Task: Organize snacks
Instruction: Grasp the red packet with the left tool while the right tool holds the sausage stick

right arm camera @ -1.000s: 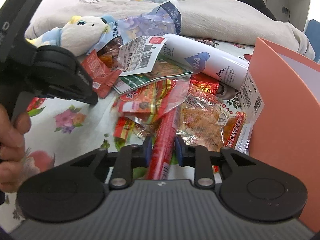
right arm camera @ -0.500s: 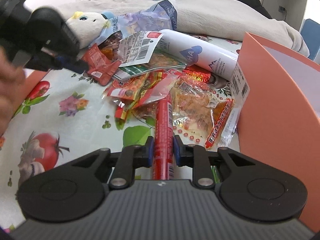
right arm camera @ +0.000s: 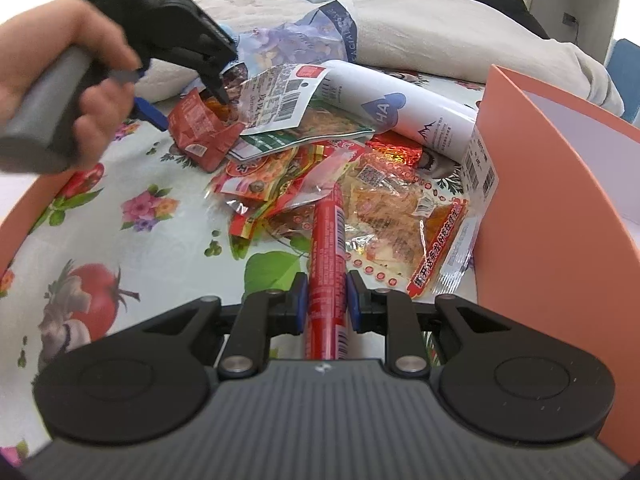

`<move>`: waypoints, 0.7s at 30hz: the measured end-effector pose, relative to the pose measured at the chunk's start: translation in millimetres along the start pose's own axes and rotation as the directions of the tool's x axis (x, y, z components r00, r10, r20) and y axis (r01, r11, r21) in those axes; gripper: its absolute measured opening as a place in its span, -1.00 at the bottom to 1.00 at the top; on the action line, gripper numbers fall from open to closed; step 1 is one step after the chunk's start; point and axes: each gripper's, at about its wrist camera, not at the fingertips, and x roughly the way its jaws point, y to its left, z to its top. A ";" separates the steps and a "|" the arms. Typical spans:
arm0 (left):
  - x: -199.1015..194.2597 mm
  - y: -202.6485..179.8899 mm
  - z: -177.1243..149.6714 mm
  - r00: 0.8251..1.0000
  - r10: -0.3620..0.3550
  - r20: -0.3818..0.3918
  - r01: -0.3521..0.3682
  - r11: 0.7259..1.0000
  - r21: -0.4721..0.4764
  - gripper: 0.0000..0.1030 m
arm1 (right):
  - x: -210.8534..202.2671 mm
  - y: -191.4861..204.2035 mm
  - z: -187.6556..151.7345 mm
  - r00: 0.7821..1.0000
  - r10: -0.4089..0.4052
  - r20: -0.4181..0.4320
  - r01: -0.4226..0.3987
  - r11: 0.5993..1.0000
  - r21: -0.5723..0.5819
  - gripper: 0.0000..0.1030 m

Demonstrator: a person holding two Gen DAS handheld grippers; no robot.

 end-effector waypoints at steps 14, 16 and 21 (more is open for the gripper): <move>11.0 -19.1 -9.1 0.986 0.168 0.015 -0.168 0.974 0.151 0.28 | -2.2 3.9 -2.8 1.000 0.026 0.006 -0.025 0.999 -0.026 -0.54; 7.0 -17.7 -15.8 0.986 0.168 0.020 -0.169 0.969 0.181 0.26 | -4.3 4.5 -5.0 1.000 0.028 0.004 -0.028 0.999 -0.027 -0.54; -6.1 -14.4 -41.2 0.990 0.138 0.034 -0.142 0.951 0.273 0.23 | -10.0 5.4 -9.2 1.000 0.028 -0.003 -0.028 0.999 -0.038 -0.54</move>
